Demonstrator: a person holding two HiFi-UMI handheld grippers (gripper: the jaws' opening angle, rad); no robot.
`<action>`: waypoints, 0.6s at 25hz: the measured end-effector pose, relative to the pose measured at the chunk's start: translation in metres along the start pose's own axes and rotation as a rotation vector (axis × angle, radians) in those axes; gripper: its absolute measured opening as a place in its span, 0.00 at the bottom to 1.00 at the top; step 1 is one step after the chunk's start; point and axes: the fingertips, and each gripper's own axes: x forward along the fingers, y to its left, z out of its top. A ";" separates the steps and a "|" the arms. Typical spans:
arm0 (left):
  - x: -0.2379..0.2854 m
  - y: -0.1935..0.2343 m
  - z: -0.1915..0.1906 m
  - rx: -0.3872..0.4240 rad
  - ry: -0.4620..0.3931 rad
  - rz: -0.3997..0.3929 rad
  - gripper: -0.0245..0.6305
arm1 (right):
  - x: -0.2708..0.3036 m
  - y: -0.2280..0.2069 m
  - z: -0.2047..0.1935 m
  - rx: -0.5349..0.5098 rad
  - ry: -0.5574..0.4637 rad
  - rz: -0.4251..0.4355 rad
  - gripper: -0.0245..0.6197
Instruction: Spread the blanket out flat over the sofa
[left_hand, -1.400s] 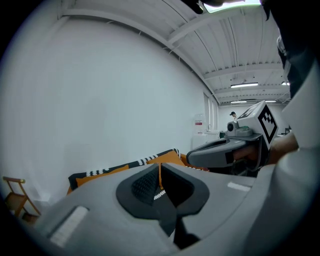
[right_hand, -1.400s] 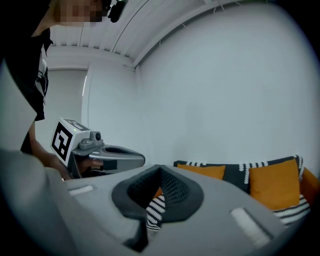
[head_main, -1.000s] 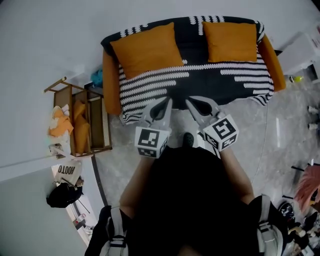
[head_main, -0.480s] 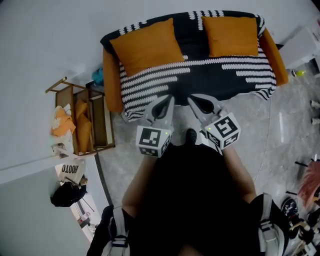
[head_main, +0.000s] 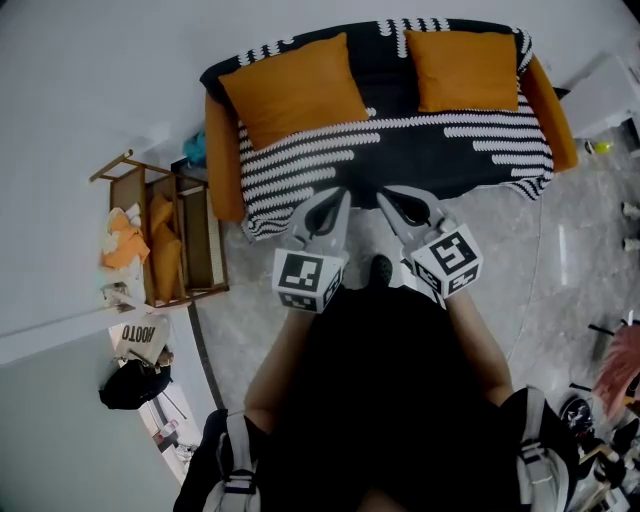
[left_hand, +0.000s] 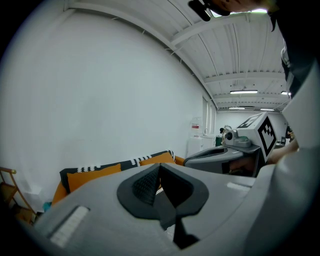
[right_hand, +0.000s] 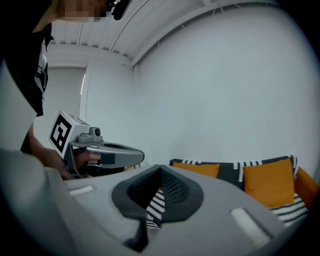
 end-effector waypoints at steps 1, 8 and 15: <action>0.001 -0.001 0.000 -0.001 0.000 -0.001 0.06 | 0.000 -0.001 0.000 -0.001 0.001 -0.002 0.04; 0.008 -0.006 0.001 0.001 -0.001 -0.009 0.06 | -0.003 -0.009 -0.001 -0.007 0.001 -0.012 0.04; 0.016 -0.008 0.005 0.005 0.004 -0.014 0.06 | -0.004 -0.017 0.003 -0.010 -0.006 -0.019 0.04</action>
